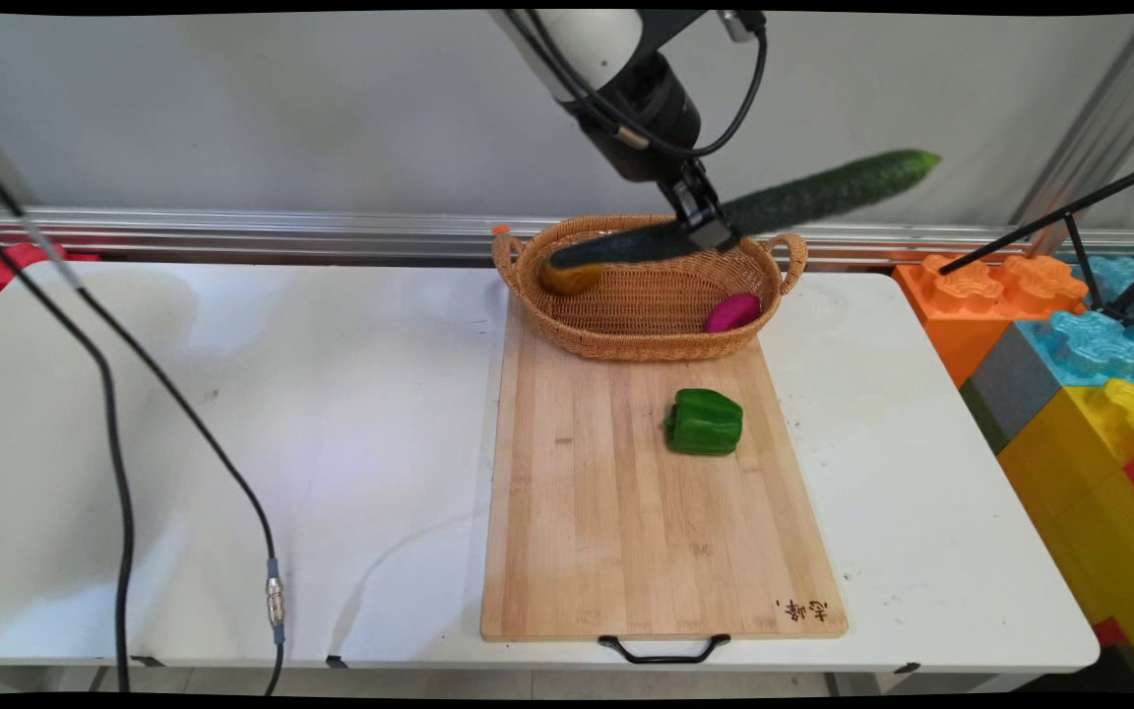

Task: Place the picked object on the cutting board

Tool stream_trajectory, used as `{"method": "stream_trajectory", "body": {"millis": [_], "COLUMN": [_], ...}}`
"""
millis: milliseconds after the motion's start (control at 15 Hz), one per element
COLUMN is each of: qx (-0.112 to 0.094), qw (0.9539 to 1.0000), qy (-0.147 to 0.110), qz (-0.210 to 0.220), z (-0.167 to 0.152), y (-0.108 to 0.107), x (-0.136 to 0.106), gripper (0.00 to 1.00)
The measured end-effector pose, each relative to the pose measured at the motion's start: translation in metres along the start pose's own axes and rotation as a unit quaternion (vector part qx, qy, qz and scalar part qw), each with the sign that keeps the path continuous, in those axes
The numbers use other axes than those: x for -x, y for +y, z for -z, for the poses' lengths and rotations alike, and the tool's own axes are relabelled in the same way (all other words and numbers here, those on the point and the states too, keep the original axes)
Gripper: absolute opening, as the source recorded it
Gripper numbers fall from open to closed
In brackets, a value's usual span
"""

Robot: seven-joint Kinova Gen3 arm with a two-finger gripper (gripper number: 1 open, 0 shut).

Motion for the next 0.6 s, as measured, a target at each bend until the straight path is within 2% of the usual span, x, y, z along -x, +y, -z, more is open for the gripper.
{"method": "stream_trajectory", "body": {"millis": [267, 600], "qx": [0.033, 0.061], "qw": [0.9992, 0.9962], "qy": [-0.012, -0.046], "qz": [-0.017, -0.042], "z": [0.005, -0.029], "y": [0.044, 0.094], "x": [0.021, 0.063], "gripper": [0.00, 0.00]}}
